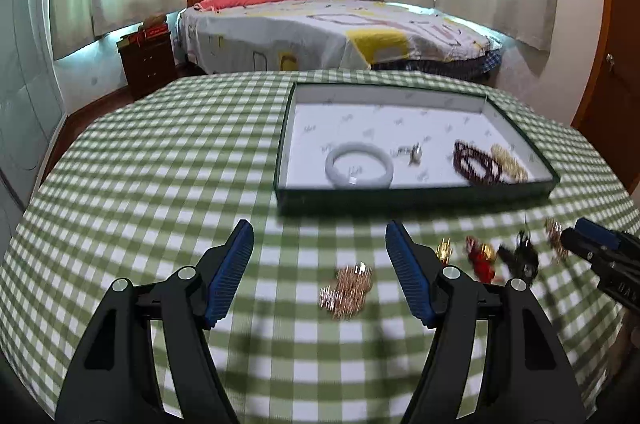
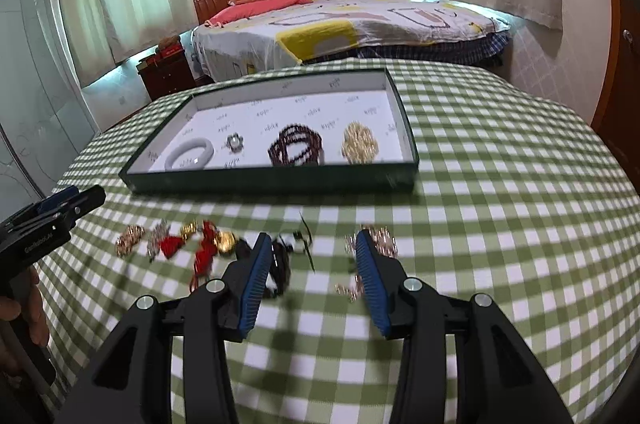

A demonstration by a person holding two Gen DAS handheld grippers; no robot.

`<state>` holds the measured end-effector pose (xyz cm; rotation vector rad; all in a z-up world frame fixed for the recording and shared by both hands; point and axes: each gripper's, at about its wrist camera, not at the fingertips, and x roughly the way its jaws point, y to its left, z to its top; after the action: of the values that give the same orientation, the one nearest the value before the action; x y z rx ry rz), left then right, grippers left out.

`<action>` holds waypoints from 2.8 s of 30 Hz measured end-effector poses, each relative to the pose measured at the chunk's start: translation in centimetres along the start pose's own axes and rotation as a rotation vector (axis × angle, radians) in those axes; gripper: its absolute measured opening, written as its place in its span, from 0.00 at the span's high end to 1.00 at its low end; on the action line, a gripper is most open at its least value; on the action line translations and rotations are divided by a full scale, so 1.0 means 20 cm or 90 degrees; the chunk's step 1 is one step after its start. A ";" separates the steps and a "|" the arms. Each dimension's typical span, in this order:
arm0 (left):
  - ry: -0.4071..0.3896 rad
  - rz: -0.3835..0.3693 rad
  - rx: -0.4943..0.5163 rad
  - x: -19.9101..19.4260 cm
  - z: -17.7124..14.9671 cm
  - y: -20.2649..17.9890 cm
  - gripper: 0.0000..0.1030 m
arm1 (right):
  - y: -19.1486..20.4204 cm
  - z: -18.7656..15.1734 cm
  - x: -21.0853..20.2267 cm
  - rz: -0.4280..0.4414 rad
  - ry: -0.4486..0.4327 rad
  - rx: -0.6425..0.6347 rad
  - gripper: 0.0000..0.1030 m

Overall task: Organize jewelry
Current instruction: 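Withdraw both tools from the box back toward the remaining jewelry, then grasp the gold chain with the left tool while the right tool approaches the pearl brooch, then lift the gold chain with the left tool while the right tool closes on the pearl brooch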

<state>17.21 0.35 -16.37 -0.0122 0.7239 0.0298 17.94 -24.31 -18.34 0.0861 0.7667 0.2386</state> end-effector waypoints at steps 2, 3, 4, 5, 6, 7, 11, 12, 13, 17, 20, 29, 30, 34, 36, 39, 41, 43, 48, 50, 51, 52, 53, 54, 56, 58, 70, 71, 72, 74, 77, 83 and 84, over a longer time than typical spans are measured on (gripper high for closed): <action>0.014 0.001 0.004 0.01 -0.04 0.00 0.35 | -0.01 -0.03 0.01 -0.001 0.007 0.001 0.57; 0.022 0.000 0.003 0.02 -0.06 0.00 0.35 | -0.01 -0.03 0.01 -0.001 0.009 0.002 0.57; 0.026 -0.001 0.002 0.03 -0.07 0.00 0.35 | -0.01 -0.04 0.02 0.000 0.012 0.002 0.57; 0.033 -0.001 0.002 0.04 -0.09 0.00 0.35 | -0.01 -0.04 0.02 -0.001 0.013 0.002 0.57; 0.037 -0.001 0.002 0.04 -0.10 0.00 0.35 | -0.01 -0.04 0.02 -0.001 0.014 0.001 0.57; 0.039 -0.001 0.002 0.05 -0.11 0.00 0.35 | -0.01 -0.06 0.02 -0.001 0.015 0.001 0.57; 0.046 -0.001 0.005 0.07 -0.12 0.00 0.36 | -0.02 -0.07 0.03 -0.004 0.019 0.003 0.57; 0.048 -0.001 0.003 0.07 -0.12 0.00 0.36 | -0.02 -0.07 0.03 -0.004 0.020 0.003 0.57; 0.051 -0.002 0.003 0.08 -0.13 0.00 0.36 | -0.03 -0.08 0.04 -0.004 0.022 0.004 0.57; 0.067 -0.009 -0.001 0.11 -0.13 0.00 0.36 | -0.03 -0.09 0.05 -0.003 0.026 0.005 0.57; 0.079 -0.011 0.001 0.15 -0.12 -0.01 0.36 | -0.04 -0.09 0.06 -0.002 0.027 0.006 0.57; 0.099 -0.025 0.006 0.18 -0.12 -0.03 0.58 | -0.05 -0.09 0.06 -0.002 0.028 0.011 0.57; 0.097 -0.028 0.010 0.17 -0.12 -0.03 0.65 | -0.05 -0.09 0.06 -0.002 0.028 0.010 0.57; 0.094 -0.041 0.019 0.17 -0.12 -0.05 0.83 | -0.05 -0.09 0.06 -0.002 0.029 0.010 0.57; 0.092 -0.053 0.016 0.16 -0.12 -0.05 0.87 | -0.05 -0.09 0.06 -0.003 0.028 0.010 0.57; 0.089 -0.060 0.007 0.16 -0.12 -0.03 0.88 | -0.05 -0.08 0.06 -0.005 0.029 0.011 0.57; 0.085 -0.058 0.007 0.15 -0.12 -0.03 0.88 | -0.06 -0.08 0.06 -0.007 0.029 0.013 0.57; 0.079 -0.055 0.007 0.13 -0.12 -0.02 0.88 | -0.07 -0.07 0.06 -0.010 0.028 0.015 0.57; 0.073 -0.054 0.002 0.12 -0.10 0.00 0.88 | -0.08 -0.05 0.05 -0.008 0.025 0.020 0.57; 0.072 -0.053 0.000 0.12 -0.10 0.01 0.88 | -0.08 -0.04 0.04 -0.005 0.024 0.018 0.57; 0.072 -0.053 0.000 0.12 -0.10 0.01 0.88 | -0.07 -0.04 0.03 -0.004 0.021 0.016 0.57; 0.071 -0.052 -0.001 0.12 -0.10 0.01 0.88 | -0.07 -0.03 0.02 -0.004 0.019 0.014 0.57; 0.071 -0.052 -0.002 0.12 -0.10 0.01 0.88 | -0.07 -0.02 0.01 -0.005 0.016 0.012 0.57; 0.071 -0.052 -0.003 0.12 -0.10 0.01 0.88 | -0.07 -0.02 0.01 -0.008 0.016 0.010 0.57; 0.071 -0.052 -0.002 0.12 -0.10 0.01 0.88 | -0.08 -0.02 0.02 -0.019 0.018 0.008 0.57; 0.070 -0.052 -0.002 0.12 -0.10 0.02 0.88 | -0.10 -0.02 0.05 -0.029 0.028 0.014 0.57; 0.064 -0.048 -0.009 0.12 -0.08 0.03 0.88 | -0.13 0.01 0.18 -0.060 0.066 -0.008 0.57; 0.063 -0.047 -0.010 0.12 -0.08 0.04 0.88 | -0.13 0.01 0.18 -0.059 0.067 -0.009 0.58; 0.064 -0.047 -0.011 0.12 -0.08 0.04 0.88 | -0.14 0.01 0.18 -0.057 0.067 -0.007 0.60; 0.065 -0.048 -0.013 0.12 -0.08 0.04 0.88 | -0.15 0.01 0.18 -0.051 0.067 -0.004 0.60; 0.065 -0.048 -0.013 0.12 -0.07 0.04 0.88 | -0.15 0.01 0.18 -0.048 0.067 -0.005 0.60; 0.064 -0.046 -0.016 0.12 -0.07 0.04 0.88 | -0.14 0.01 0.16 -0.044 0.059 -0.002 0.61; 0.064 -0.046 -0.016 0.12 -0.07 0.04 0.88 | -0.13 0.00 0.16 -0.043 0.057 -0.003 0.61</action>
<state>18.05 1.24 -19.07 -0.0651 0.8230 -0.0313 20.68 -26.12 -20.84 0.0455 0.8573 0.1800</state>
